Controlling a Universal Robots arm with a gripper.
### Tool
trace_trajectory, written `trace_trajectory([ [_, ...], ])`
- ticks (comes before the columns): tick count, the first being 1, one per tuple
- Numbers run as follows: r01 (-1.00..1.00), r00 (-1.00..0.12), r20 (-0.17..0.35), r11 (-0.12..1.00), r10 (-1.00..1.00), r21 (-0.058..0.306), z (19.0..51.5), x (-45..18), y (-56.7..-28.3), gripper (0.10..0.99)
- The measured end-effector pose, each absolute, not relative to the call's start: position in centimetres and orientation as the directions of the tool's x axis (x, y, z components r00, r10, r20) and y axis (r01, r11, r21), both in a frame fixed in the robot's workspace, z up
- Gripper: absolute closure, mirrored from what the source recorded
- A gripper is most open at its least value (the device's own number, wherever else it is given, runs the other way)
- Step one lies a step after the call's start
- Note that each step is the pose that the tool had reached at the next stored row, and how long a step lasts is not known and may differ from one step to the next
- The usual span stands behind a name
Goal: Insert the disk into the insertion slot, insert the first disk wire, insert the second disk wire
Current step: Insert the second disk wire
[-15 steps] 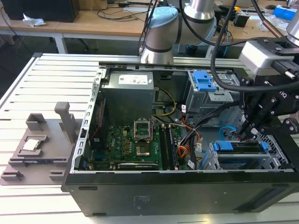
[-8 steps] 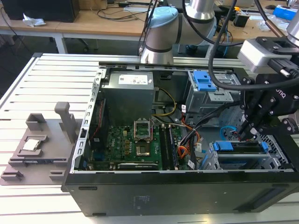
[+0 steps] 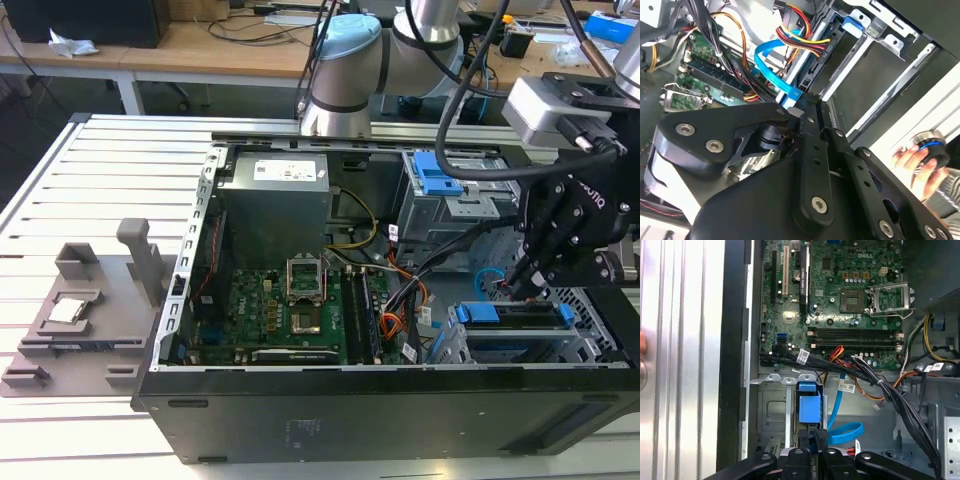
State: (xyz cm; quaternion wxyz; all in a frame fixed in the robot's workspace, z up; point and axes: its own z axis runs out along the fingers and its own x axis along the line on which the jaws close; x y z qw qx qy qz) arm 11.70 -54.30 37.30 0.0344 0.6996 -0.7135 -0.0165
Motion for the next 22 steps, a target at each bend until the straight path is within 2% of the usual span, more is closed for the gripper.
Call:
trace_trajectory([
  [4, -0.996, -0.047, 0.022, 0.049, -0.999, 0.072, 37.3, 11.7, -54.3, 0.925],
  [9, -0.996, -0.05, -0.016, 0.049, -0.999, 0.074, 37.2, 11.7, -54.8, 0.925],
  [22, -0.996, -0.053, -0.017, 0.051, -0.998, 0.075, 35.3, 12.2, -55.0, 0.925],
])
